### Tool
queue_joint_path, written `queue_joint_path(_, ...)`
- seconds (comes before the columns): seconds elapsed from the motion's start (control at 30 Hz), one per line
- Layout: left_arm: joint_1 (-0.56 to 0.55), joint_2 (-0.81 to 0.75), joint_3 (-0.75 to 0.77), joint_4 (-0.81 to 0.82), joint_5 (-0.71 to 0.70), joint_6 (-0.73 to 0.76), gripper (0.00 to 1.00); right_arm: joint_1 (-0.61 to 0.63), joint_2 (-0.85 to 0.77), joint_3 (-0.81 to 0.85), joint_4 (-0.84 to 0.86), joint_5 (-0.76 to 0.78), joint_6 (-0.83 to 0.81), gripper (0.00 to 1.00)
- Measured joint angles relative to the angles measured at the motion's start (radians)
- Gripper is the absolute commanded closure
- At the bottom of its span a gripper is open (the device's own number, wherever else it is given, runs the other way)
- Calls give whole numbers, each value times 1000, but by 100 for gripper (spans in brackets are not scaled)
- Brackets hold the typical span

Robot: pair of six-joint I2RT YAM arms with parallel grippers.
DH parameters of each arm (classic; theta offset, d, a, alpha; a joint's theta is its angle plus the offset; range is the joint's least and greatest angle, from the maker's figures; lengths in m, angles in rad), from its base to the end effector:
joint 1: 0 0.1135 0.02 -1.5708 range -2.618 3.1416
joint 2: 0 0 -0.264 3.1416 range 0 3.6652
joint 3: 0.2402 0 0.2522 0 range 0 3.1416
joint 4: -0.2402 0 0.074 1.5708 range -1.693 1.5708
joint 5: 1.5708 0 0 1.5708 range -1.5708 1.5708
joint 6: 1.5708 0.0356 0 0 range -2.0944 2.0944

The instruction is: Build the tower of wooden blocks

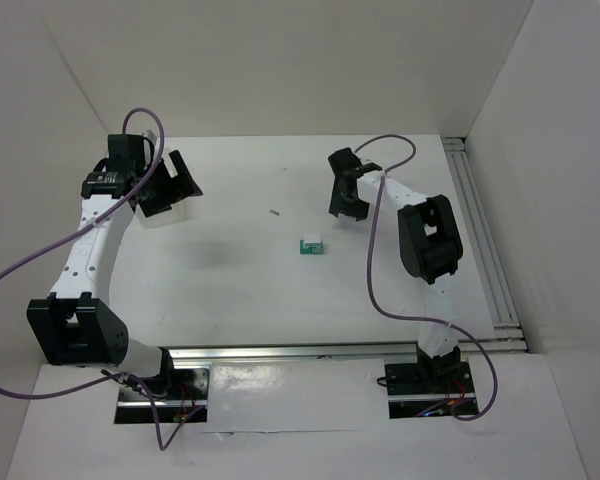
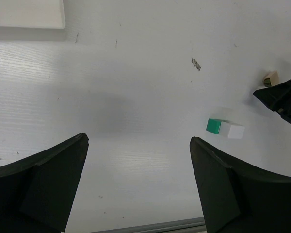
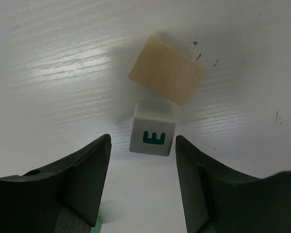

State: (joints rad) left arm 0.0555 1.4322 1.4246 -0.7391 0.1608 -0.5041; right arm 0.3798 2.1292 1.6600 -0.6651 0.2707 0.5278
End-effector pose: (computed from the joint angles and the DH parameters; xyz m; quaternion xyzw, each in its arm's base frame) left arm 0.3089 0.0115 0.3590 -0.2213 0.8867 -0.1605 0.3728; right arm 0.4227 0.1585 0.1820 0.1007 0.9625 -0.0244 0.2506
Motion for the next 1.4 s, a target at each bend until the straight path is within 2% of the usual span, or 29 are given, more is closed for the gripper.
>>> queue_joint_path(0.1, 0, 0, 0, 0, 0, 0, 1, -4, 12, 0, 7, 0, -2, 45)
queue_joint_path(0.23, 0, 0, 0, 0, 0, 0, 1, -8, 13, 0, 18, 6, -3, 46)
queue_joint_path(0.37, 0, 0, 0, 0, 0, 0, 1, -13, 12, -28, 28, 16, -3, 39)
queue_joint_path(0.5, 0, 0, 0, 0, 0, 0, 1, -25, -19, -97, 38, 25, -9, 36)
queue_joint_path(0.77, 0, 0, 0, 0, 0, 0, 1, -85, -114, -212, 32, 58, -25, 36)
queue_joint_path(0.97, -1, 0, 0, 0, 1, 0, 1, -134, -159, -223, 31, 58, -32, 36)
queue_joint_path(1.07, -6, 0, 0, 0, 0, 0, 1, -142, -169, -223, 35, 34, -32, 29)
queue_joint_path(1.13, -7, 0, 0, 0, 0, 0, 1, -134, -176, -223, 43, 12, -32, 19)
queue_joint_path(1.23, -9, 0, 0, 0, 1, 0, 1, -107, -182, -217, 51, -15, -35, 11)
queue_joint_path(1.4, -8, 0, 0, 0, 0, 0, 1, -71, -164, -162, 52, -36, -36, 7)
